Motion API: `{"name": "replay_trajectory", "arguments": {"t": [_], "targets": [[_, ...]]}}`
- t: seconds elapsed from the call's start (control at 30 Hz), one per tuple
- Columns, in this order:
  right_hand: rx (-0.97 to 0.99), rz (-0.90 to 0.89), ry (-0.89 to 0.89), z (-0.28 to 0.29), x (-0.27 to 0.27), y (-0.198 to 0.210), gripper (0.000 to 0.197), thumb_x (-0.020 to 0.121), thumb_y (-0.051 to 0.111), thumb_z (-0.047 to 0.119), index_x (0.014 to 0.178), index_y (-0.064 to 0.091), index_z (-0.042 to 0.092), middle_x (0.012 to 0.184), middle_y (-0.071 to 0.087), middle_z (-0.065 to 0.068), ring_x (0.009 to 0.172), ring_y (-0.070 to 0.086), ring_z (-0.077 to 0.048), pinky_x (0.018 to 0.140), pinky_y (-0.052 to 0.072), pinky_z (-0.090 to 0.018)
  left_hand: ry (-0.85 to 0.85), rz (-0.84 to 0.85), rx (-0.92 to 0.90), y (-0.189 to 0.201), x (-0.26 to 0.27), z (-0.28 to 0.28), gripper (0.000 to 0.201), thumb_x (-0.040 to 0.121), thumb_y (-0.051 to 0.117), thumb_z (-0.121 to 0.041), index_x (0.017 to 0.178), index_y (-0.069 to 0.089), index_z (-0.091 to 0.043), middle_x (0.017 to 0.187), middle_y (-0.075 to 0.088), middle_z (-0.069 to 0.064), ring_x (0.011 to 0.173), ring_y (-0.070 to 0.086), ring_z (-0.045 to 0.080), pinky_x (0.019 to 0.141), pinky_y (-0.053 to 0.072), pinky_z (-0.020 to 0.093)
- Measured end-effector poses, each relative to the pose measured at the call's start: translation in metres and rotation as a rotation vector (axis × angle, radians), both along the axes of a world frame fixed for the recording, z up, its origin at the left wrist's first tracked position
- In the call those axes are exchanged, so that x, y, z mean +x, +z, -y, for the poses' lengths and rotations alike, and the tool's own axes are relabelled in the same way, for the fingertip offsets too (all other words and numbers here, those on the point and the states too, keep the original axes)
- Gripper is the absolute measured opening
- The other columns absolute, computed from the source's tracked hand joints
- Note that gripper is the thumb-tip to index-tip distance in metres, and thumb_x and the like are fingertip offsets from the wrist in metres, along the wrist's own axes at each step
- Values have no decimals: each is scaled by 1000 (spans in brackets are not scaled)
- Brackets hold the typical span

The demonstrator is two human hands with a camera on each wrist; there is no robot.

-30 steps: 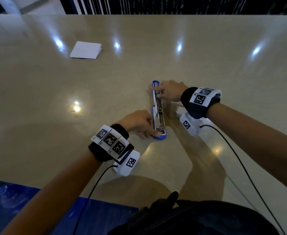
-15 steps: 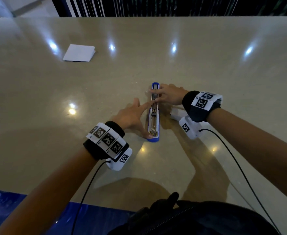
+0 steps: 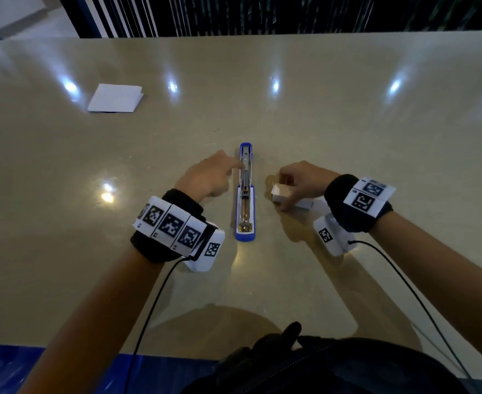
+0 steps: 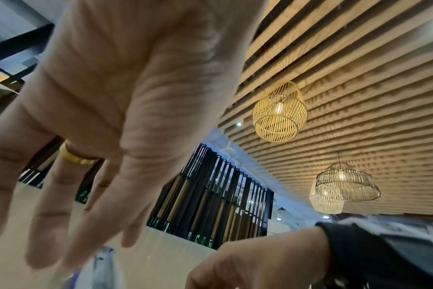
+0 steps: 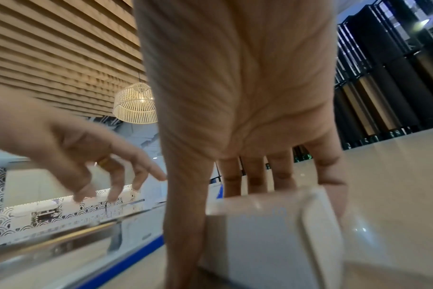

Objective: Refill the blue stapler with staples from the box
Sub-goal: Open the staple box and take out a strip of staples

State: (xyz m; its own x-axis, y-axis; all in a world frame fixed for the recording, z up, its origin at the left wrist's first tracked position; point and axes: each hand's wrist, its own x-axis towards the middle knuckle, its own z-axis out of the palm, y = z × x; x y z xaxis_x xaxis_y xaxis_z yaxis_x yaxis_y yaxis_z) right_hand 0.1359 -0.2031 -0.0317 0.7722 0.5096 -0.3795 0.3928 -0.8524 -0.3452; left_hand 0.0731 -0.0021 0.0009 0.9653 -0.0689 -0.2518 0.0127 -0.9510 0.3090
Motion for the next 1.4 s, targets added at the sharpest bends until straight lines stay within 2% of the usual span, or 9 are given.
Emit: {"name": "replay_trajectory", "arguments": {"t": [0.1,0.23,0.4,0.5,0.63,0.93,1.13,1.27,1.4], "targets": [[78,69,-16,6,-2,-4,36,71,81,29,91,54,16,98,51,-3,89,49,-23,73,35,-30,-14,175,-142,0,6,13,39,94,43,-1,129,57,-9,123,58,17,107,58,30,93,44,34],[347,151,-29,16,-8,-2,34,74,79,18,101,63,7,96,55,-2,89,51,-21,73,35,-25,-70,234,-390,-4,3,29,38,85,67,-10,123,61,-7,112,65,9,95,59,18,79,43,21],[672,258,-101,15,-21,1,31,69,83,12,91,61,5,89,61,-1,80,54,-15,67,43,-12,-133,320,-524,-5,4,42,47,64,86,-21,106,70,-8,96,65,0,78,63,13,69,49,13],[756,258,-144,14,-25,1,33,68,83,14,88,60,2,87,62,0,80,57,-18,74,51,-27,-126,404,-548,-3,4,47,37,66,85,-21,98,70,-10,91,64,-3,69,60,0,65,49,8],[809,265,-188,15,-28,0,36,68,84,17,88,60,0,88,64,-3,80,57,-18,78,53,-40,-114,412,-602,-2,5,48,28,69,82,-14,93,67,-9,87,61,-4,69,60,-2,60,43,1],[863,276,-225,17,-30,-3,33,66,85,15,85,60,2,89,67,-7,86,64,-29,83,55,-45,-126,306,-588,-3,7,46,36,74,79,-22,102,59,-13,108,59,0,85,64,10,66,49,15],[888,293,-223,15,-30,-3,34,68,84,15,85,60,0,90,68,-15,85,64,-32,83,54,-46,-156,301,-510,-4,13,48,37,74,79,-26,99,54,-16,106,50,-5,88,60,13,63,41,9],[892,293,-222,16,-30,-2,33,68,84,16,86,59,1,90,68,-13,85,64,-32,84,54,-46,-186,343,-522,-2,17,49,36,73,80,-23,98,56,-13,103,51,-4,89,64,18,65,48,6],[896,305,-234,17,-28,0,36,68,84,18,87,60,-2,89,69,-13,85,64,-27,83,54,-45,-214,407,-564,-2,17,50,35,72,80,-19,97,58,-8,101,50,-3,88,62,18,77,59,27]]}}
